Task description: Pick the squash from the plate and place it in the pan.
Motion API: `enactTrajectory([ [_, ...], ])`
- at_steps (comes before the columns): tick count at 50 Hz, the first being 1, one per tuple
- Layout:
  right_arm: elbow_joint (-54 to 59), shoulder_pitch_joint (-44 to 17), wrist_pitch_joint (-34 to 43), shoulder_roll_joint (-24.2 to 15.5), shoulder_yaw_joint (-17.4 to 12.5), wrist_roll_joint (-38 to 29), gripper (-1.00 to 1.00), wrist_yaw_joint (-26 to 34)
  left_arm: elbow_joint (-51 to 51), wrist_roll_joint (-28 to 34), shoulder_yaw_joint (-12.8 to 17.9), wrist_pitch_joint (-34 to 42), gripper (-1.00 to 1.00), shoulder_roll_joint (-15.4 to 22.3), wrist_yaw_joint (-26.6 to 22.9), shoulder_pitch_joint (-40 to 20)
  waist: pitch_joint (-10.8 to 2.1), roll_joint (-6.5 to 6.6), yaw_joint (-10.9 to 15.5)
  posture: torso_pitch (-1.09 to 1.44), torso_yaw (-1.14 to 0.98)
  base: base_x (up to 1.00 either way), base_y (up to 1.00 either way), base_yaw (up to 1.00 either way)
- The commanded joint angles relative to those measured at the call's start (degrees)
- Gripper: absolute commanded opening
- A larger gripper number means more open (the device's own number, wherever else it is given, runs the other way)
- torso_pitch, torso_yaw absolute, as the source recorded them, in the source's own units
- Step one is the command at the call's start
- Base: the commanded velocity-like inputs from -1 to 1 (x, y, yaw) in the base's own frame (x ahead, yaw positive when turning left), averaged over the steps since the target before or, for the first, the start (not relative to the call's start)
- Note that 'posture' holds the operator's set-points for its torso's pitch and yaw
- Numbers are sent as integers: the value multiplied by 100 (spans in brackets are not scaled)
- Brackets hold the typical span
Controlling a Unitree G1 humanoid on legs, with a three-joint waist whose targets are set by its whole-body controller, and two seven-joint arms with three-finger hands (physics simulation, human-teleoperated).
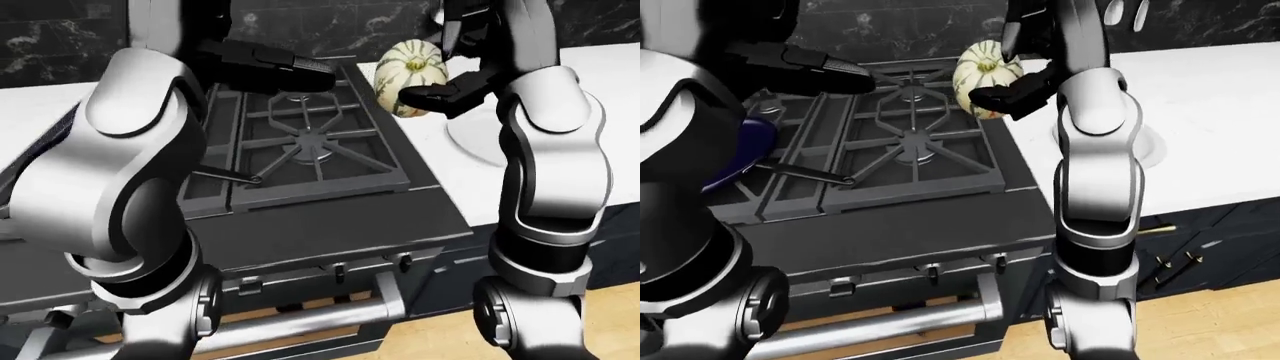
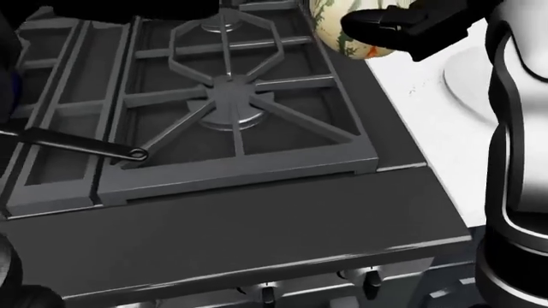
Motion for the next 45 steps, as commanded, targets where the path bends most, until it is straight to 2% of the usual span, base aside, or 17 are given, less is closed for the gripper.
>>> enactTrajectory([
  [1,-190,-352,-205,-32,20,7,-100,-50,-91,70,136,-186,100,86,39,-207,-224,-94,72,0,0,0,25,0],
  [6,-222,-370,-158,-49,33,-8,-100,-4,-126,71,139,-151,100,65,54,-210,-108,167,79,0,0,0,25,0],
  [8,-233,-372,-150,-46,32,-13,-100,6,-148,70,134,-134,100,62,58,-209,-135,446,42,0,0,0,22,0],
  [9,-234,-351,-166,-35,33,-14,-100,1,-152,69,139,-130,100,60,59,-209,-201,705,33,0,0,0,23,0],
  [10,-233,-351,-160,-29,41,-20,-100,1,-158,69,137,-127,100,62,58,-205,-172,515,62,0,0,-3,23,0],
  [11,-232,-354,-162,-24,38,-20,-100,1,-162,69,140,-125,100,63,58,-205,-154,596,43,0,0,-9,24,0],
  [12,-234,-369,-155,-22,44,-26,-100,3,-170,67,142,-118,100,66,58,-206,-162,566,62,0,0,-13,24,0],
  [15,-247,-377,-154,-5,51,-38,-100,2,-188,60,155,-98,100,78,56,-209,-282,400,48,0,0,-23,25,0],
  [19,-270,-331,-183,14,35,-30,-100,-9,-185,54,156,-92,100,80,58,-220,-221,219,40,0,0,-26,25,0],
  [23,-231,-323,-237,22,30,-10,-100,-34,-154,55,155,-121,100,90,50,-220,-264,75,41,0,0,-23,12,0],
  [25,-236,-329,-230,23,43,-11,-100,-31,-151,52,160,-121,100,93,50,-226,-270,-141,46,0,0,-21,10,0],
  [27,-221,-332,-240,20,39,-7,-100,-28,-153,51,157,-125,100,91,52,-222,-236,-48,26,0,0,-20,10,0],
  [28,-232,-326,-231,20,43,-8,-100,-24,-146,52,153,-132,100,87,55,-220,-251,-123,50,0,0,-20,9,0],
  [37,-264,-399,-166,-10,51,-23,-100,34,-172,39,157,-127,100,69,72,-207,-284,25,174,0,0,-48,9,0],
  [42,-241,-389,-187,-3,46,-37,-100,29,-188,23,160,-99,100,70,84,-217,-234,334,235,0,0,-72,11,0],
  [44,-266,-425,-143,2,56,-43,-100,39,-180,17,172,-116,100,77,81,-209,-267,655,248,0,0,-72,18,0],
  [45,-270,-433,-145,-1,51,-41,-100,42,-181,14,167,-115,100,78,83,-216,-247,531,244,0,0,-73,20,0],
])
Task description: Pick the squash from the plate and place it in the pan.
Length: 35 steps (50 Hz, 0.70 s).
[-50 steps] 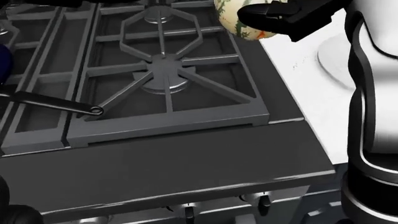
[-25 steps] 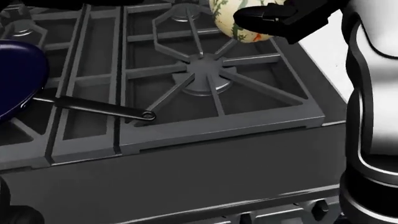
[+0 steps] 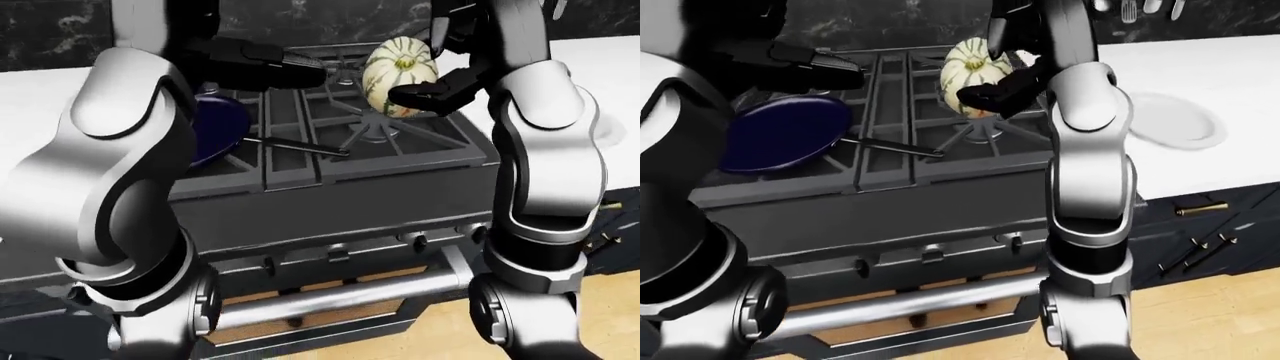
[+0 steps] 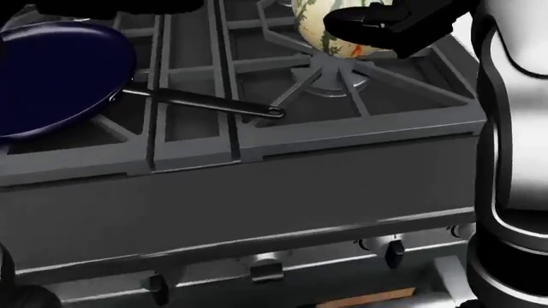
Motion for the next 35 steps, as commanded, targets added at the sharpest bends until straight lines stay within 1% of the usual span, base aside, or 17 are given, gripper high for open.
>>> enactTrajectory([
  [1,-241,-281,-230,-98,-109,-13,-100,-67,-79,32,17,-194,100,32,22,-227,-333,120,-74,0,0,-57,18,0],
  [2,-242,-258,-253,-90,-121,-4,-100,-75,-64,32,19,-205,100,36,21,-230,-359,159,-36,0,0,-45,18,0],
  [4,-216,-216,-303,-78,-123,5,-100,-94,-52,33,11,-219,100,40,19,-225,-328,98,-68,0,0,-31,15,0],
  [8,-193,-189,-332,-62,-113,10,-100,-115,-36,37,-2,-236,100,36,25,-222,-52,-118,-169,0,0,-11,14,0],
  [11,-231,-168,-311,-72,-123,12,-100,-107,-58,40,-1,-217,100,35,28,-223,23,-291,-232,0,0,0,14,0],
  [13,-223,-148,-328,-59,-112,12,-100,-120,-50,43,-5,-237,100,34,22,-211,14,-454,-263,0,0,0,14,0],
  [14,-214,-141,-345,-54,-112,15,-100,-127,-50,44,-7,-233,100,34,21,-213,-16,-581,-277,0,0,0,14,0],
  [15,-211,-140,-348,-51,-110,15,-100,-130,-45,47,-7,-245,100,36,17,-207,-161,-826,-284,0,0,0,14,0],
  [16,-200,-136,-354,-46,-99,11,-100,-133,-42,47,3,-252,100,35,15,-204,44,-581,-290,0,0,0,12,0],
  [17,-197,-146,-350,-45,-99,10,-100,-134,-42,46,1,-246,100,34,16,-208,-77,-656,-218,0,0,0,12,0],
  [18,-199,-167,-333,-51,-101,8,-100,-128,-45,46,-1,-236,100,32,18,-217,-179,-647,-190,0,0,0,11,0],
  [20,-189,-184,-334,-55,-109,13,-100,-121,-41,47,-4,-246,100,27,16,-207,-72,-600,-198,0,0,0,0,0],
  [22,-156,-187,-357,-38,-101,20,-100,-133,-20,44,-1,-257,100,29,8,-209,11,-466,-269,0,0,0,0,0],
  [24,-135,-247,-341,-47,-96,23,-100,-126,-13,40,8,-274,100,30,2,-203,-26,-190,-342,0,0,0,0,0],
  [25,-129,-251,-344,-47,-96,24,-100,-127,-14,40,8,-275,100,31,2,-201,-54,-189,-403,0,0,0,0,0],
  [26,-130,-272,-324,-53,-83,14,-100,-119,-25,34,16,-256,100,31,6,-212,51,-207,-363,0,0,0,0,0],
  [35,-140,-224,-346,-43,-67,-29,-100,-103,-36,21,8,-243,100,40,19,-223,45,-287,-286,0,0,0,0,0],
])
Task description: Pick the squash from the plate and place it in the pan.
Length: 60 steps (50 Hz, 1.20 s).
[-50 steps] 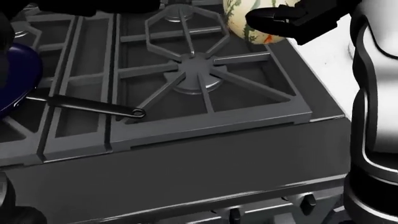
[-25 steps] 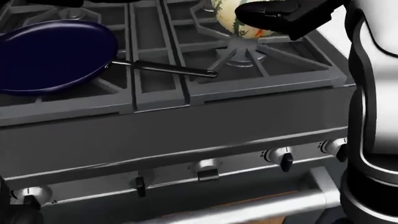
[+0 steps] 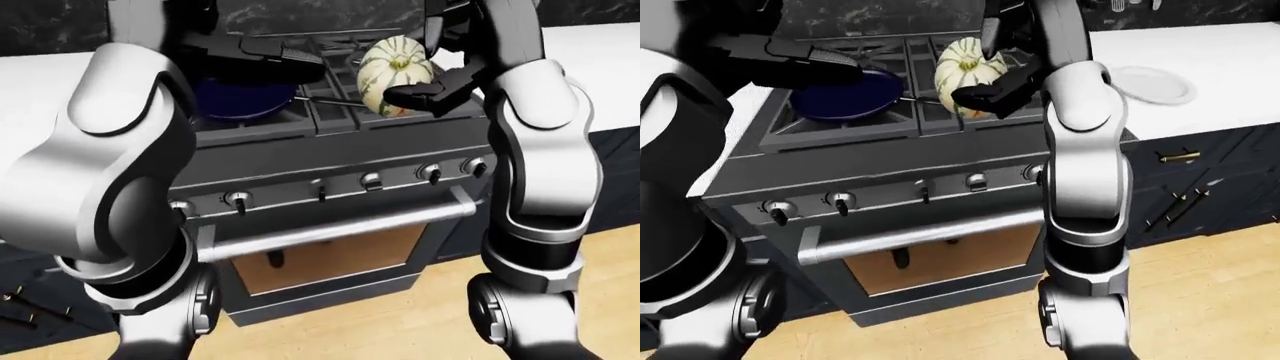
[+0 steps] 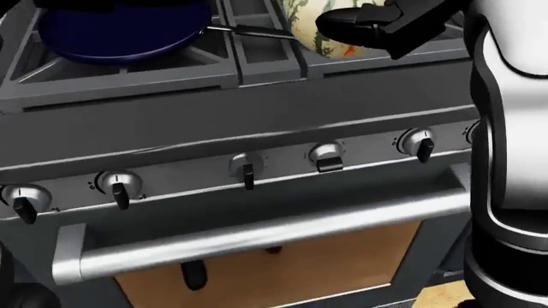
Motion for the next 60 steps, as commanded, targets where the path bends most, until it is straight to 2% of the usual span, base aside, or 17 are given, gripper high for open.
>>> enactTrajectory([
  [1,-179,-197,-222,-71,-121,-90,-100,-114,-71,4,9,-170,100,31,-1,-176,-156,31,-15,0,0,0,0,0],
  [3,-196,-192,-211,-67,-113,-107,-100,-101,-79,2,16,-158,100,32,2,-184,-300,66,-7,0,0,7,2,0],
  [9,-202,-156,-236,-40,-118,-124,-100,-94,-84,4,3,-149,100,30,3,-191,-187,-211,-51,0,0,15,4,0],
  [17,-174,-181,-237,-51,-126,-153,-100,-52,-83,13,-18,-175,100,8,0,-164,-175,134,-27,0,0,30,14,0],
  [21,-145,-165,-282,-33,-121,-156,-100,-61,-67,19,-14,-190,100,15,-11,-165,-273,665,-103,0,0,35,24,0],
  [23,-139,-147,-297,-25,-125,-156,-100,-67,-64,21,-6,-184,100,23,-18,-174,-143,516,-119,0,0,36,29,0],
  [30,-155,-122,-315,0,-126,-153,-100,-84,-51,33,-8,-218,100,28,-31,-158,-236,121,23,0,0,36,28,0],
  [33,-161,-108,-320,11,-128,-139,-100,-92,-53,39,-10,-211,100,27,-34,-165,-292,-213,110,0,0,36,26,0],
  [34,-167,-108,-315,13,-127,-135,-100,-91,-55,40,-10,-207,100,27,-35,-165,-259,-55,65,0,0,36,15,0],
  [40,-173,-98,-301,13,-112,-135,-100,-95,-68,47,-14,-184,100,22,-39,-177,-206,-35,-8,0,0,36,6,0],
  [44,-215,-126,-286,-1,-98,-148,-100,-64,-83,48,-12,-169,100,16,-39,-184,-155,323,-79,0,0,31,5,0],
  [45,-213,-129,-287,-8,-96,-154,-100,-53,-93,48,-15,-164,100,13,-39,-179,-287,491,-61,0,0,0,0,0],
  [48,-214,-125,-305,1,-111,-144,-100,-48,-90,49,-11,-161,100,8,-37,-188,-138,518,-91,0,0,0,0,0],
  [54,-212,-170,-293,-17,-128,-132,-100,-39,-77,56,-20,-192,100,0,-43,-169,-23,137,-93,0,0,0,0,0],
  [57,-219,-232,-262,-40,-146,-119,-100,-32,-93,51,-10,-154,100,1,-37,-196,-142,-216,-3,0,0,0,0,0],
  [58,-227,-227,-260,-36,-139,-118,-100,-39,-91,47,1,-148,100,5,-38,-207,-132,4,23,0,0,0,0,0],
  [60,-220,-212,-274,-28,-133,-115,-100,-53,-96,41,8,-152,100,18,-43,-201,-230,-10,15,0,0,0,0,0],
])
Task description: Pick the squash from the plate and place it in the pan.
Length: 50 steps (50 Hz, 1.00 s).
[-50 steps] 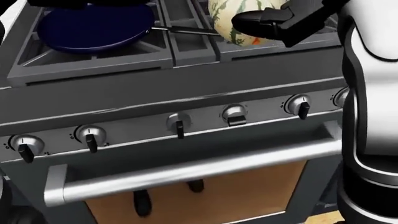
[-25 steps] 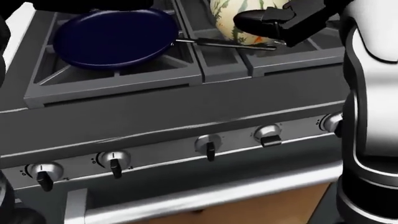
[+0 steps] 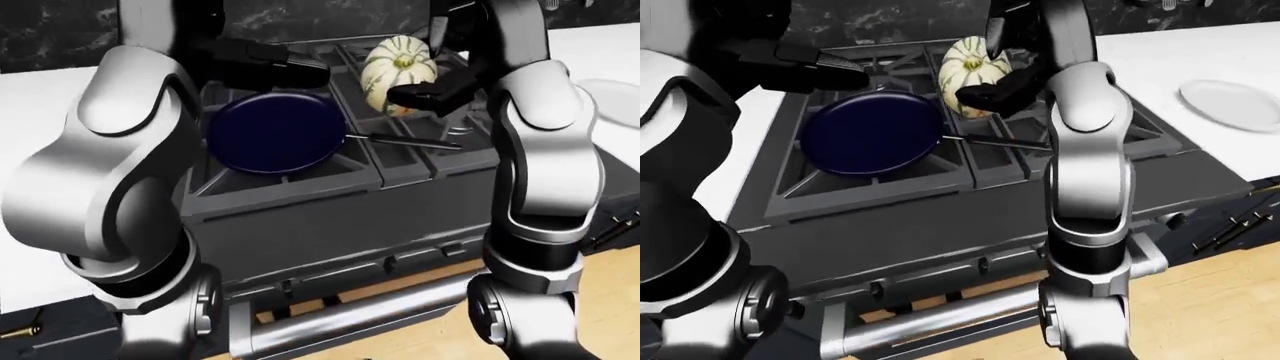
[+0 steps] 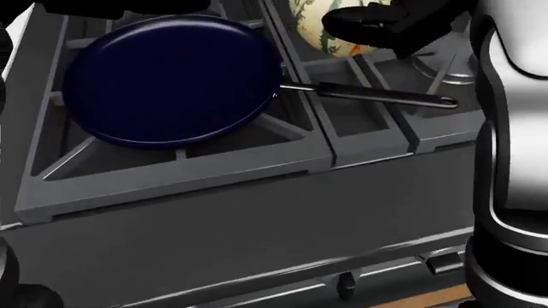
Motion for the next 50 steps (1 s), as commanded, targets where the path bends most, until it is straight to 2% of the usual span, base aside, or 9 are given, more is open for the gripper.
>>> enactTrajectory([
  [1,-207,-239,-237,-39,-43,-14,-100,-95,-138,15,72,-179,100,65,10,-222,-271,-5,14,0,0,0,0,0],
  [9,-249,-338,-109,-73,-10,-36,-100,-32,-150,8,69,-168,100,72,26,-232,-291,101,-18,0,0,0,0,0],
  [14,-159,-753,116,-156,44,-136,-100,132,-179,-14,89,-130,100,84,39,-258,-260,122,-38,0,0,0,0,0],
  [19,428,-1326,128,-194,187,-266,-100,374,-171,-30,91,-150,100,84,57,-252,-226,129,-54,0,0,0,0,0],
  [24,1824,-2391,-265,-168,419,-501,-100,841,-189,-68,134,-105,100,107,80,-287,-197,150,-77,0,0,0,0,0],
  [27,2895,-2928,-735,-115,404,-616,-100,983,-194,-97,153,-79,100,122,100,-312,-175,167,-89,0,0,0,0,0],
  [38,8345,-5240,-3563,222,309,-578,-100,640,-146,-174,153,-112,100,164,164,-342,-175,212,-105,0,0,0,0,0],
  [43,8948,-5336,-3742,388,14,-435,-100,594,-118,-179,123,-185,100,154,171,-296,-173,230,-101,0,0,0,0,0],
  [50,9204,-5408,-3588,613,108,-821,-100,788,-98,-180,111,-234,100,138,185,-256,-168,227,-79,0,0,0,0,0],
])
